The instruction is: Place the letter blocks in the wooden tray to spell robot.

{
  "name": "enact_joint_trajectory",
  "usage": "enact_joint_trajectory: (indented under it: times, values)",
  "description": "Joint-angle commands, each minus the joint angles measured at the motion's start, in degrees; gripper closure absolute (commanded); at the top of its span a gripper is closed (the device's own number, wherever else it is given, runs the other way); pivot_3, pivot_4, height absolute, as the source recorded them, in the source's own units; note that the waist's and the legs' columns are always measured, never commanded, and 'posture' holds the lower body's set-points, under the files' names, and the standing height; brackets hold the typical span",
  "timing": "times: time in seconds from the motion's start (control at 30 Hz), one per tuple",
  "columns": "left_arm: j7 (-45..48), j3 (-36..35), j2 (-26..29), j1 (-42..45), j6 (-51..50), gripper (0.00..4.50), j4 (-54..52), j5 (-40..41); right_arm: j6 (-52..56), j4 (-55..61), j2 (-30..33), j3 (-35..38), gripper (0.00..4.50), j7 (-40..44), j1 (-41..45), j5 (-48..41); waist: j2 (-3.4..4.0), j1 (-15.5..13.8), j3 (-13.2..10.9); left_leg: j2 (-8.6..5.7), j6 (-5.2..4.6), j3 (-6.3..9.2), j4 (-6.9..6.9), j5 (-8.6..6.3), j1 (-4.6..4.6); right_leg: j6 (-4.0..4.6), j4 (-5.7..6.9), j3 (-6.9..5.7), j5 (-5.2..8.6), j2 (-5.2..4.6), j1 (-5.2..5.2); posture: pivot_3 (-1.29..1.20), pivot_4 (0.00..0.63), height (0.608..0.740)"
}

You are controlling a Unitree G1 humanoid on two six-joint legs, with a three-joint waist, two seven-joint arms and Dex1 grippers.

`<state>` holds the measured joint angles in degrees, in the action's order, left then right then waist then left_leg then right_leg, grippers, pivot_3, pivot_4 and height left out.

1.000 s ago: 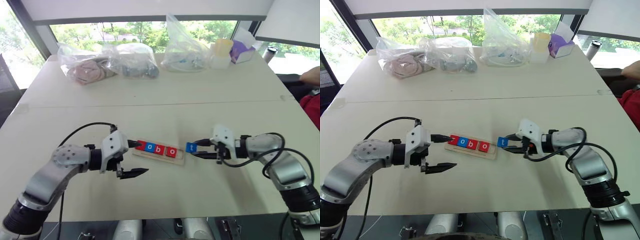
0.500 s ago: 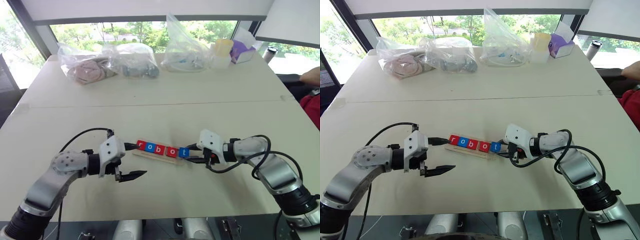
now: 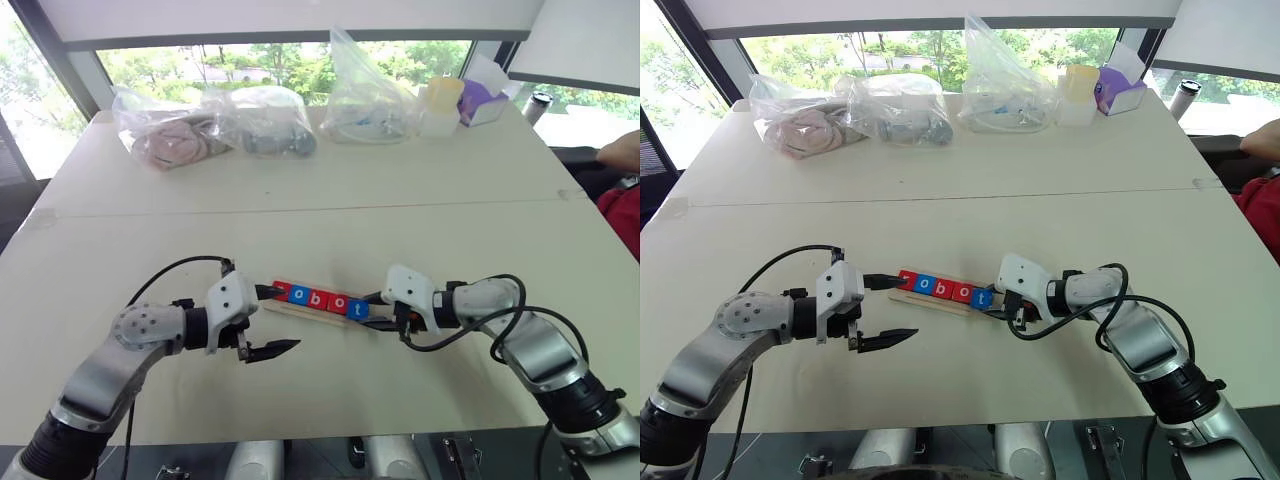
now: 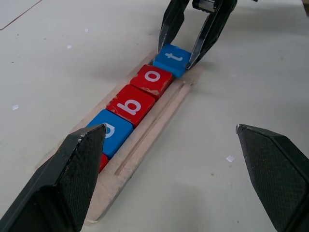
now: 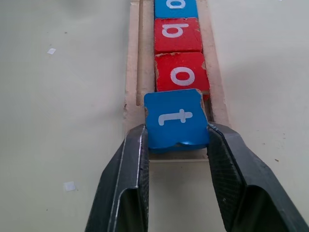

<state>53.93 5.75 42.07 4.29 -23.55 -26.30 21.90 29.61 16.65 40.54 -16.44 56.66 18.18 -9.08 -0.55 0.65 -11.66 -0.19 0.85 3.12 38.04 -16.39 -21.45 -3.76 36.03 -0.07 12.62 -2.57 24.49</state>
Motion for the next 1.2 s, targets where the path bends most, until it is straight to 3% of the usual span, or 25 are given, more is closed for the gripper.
enact_joint_trajectory:
  times: [0.03,0.37,0.57,0.6,0.83,1.2]
  values:
    - [-0.53,-0.38,-0.21,0.67,-0.28,0.00,-2.30,0.42,-0.46,1.01,-0.97,0.25,3.38,-0.56,1.32,-0.03,0.00,0.03,0.00,0.00,0.00,0.00,0.00,0.00,0.00,0.00,0.00,0.00,0.00,0.00,0.00,0.00,0.150,0.740]
    - [-0.67,0.27,-1.17,1.07,0.58,0.00,-0.75,-0.47,0.02,1.03,-1.23,0.13,3.38,-0.70,1.27,-0.27,0.00,0.00,0.00,-0.01,0.00,0.00,0.00,0.00,0.00,0.01,0.00,0.00,-0.01,0.01,0.00,0.00,0.150,0.740]
    - [-0.38,0.66,-1.81,1.43,1.99,0.00,1.15,-1.64,0.29,0.51,-2.20,0.94,0.37,-1.86,2.12,-0.51,0.00,0.03,0.00,-0.03,0.00,-0.01,0.00,0.00,0.01,0.02,0.01,0.00,-0.01,0.02,0.00,0.00,0.150,0.740]
    - [-0.36,0.63,-1.86,1.46,2.09,0.00,1.30,-1.79,0.95,0.60,-2.59,1.55,0.06,-2.13,2.47,-1.15,0.00,0.03,0.00,-0.03,0.00,-0.02,0.00,0.00,0.01,0.02,0.01,0.00,-0.01,0.02,0.00,0.00,0.150,0.740]
    - [-0.57,-0.72,-1.30,2.17,0.70,0.00,0.38,-1.24,4.47,-1.58,-5.63,7.65,0.06,-5.80,5.41,-4.95,0.00,0.02,0.00,-0.02,0.00,0.00,0.00,0.00,0.00,0.19,0.01,0.00,-0.12,0.02,0.00,0.00,0.150,0.740]
    - [-0.42,-2.20,-0.26,2.59,-2.42,0.00,-1.79,1.36,-5.98,-11.10,-5.40,5.06,0.06,-7.79,6.55,2.59,-0.01,0.16,0.01,-0.05,0.00,-0.07,0.00,0.00,0.01,0.19,0.02,0.01,-0.13,0.02,0.00,0.00,0.150,0.740]
